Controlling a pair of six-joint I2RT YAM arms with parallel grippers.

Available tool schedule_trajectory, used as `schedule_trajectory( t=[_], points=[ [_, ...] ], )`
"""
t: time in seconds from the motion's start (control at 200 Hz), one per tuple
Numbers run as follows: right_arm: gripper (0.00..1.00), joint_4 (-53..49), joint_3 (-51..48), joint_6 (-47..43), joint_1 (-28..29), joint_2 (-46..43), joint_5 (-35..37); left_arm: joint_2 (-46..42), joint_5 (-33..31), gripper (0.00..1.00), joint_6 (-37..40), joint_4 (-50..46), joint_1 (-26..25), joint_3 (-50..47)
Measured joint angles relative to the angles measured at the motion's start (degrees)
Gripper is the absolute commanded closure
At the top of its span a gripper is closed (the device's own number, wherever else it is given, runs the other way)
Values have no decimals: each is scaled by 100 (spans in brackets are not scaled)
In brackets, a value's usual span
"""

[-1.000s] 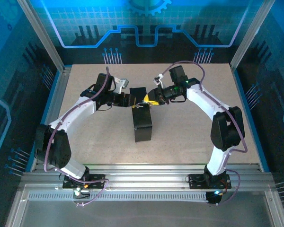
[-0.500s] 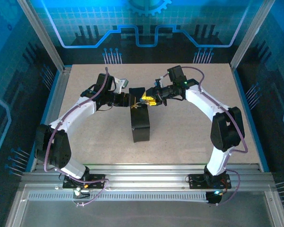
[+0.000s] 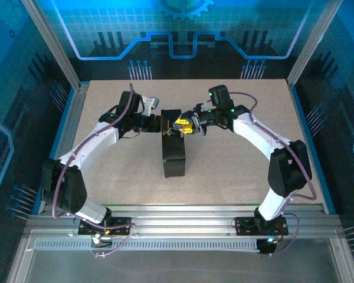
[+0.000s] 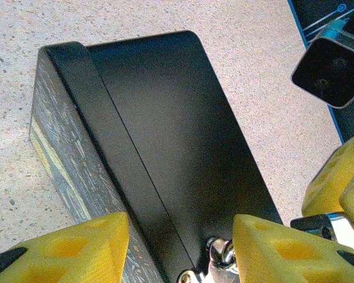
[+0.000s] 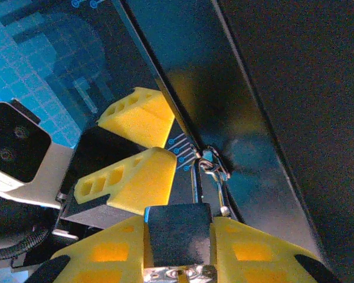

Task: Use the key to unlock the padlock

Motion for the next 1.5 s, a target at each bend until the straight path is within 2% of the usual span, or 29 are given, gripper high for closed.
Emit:
schedule_trajectory(
  t=[0.34,0.73,1.105,1.326,1.501],
  points=[
    [100,680,-170,155,319,-7,393,-190,-490,50,-951,-122,105,-140],
    [100,2496,-1056,90,341,-50,442,-245,-485,54,-2138,-116,254,-223],
    [100,3646,-1602,199,400,-166,800,-236,-614,54,-3176,221,251,-295],
    [100,3775,-1690,31,457,-234,1091,-160,-669,54,-3528,426,225,-304],
    [100,3484,-1648,-575,516,-352,1327,-81,-634,54,-3705,625,225,-319]
  ],
)
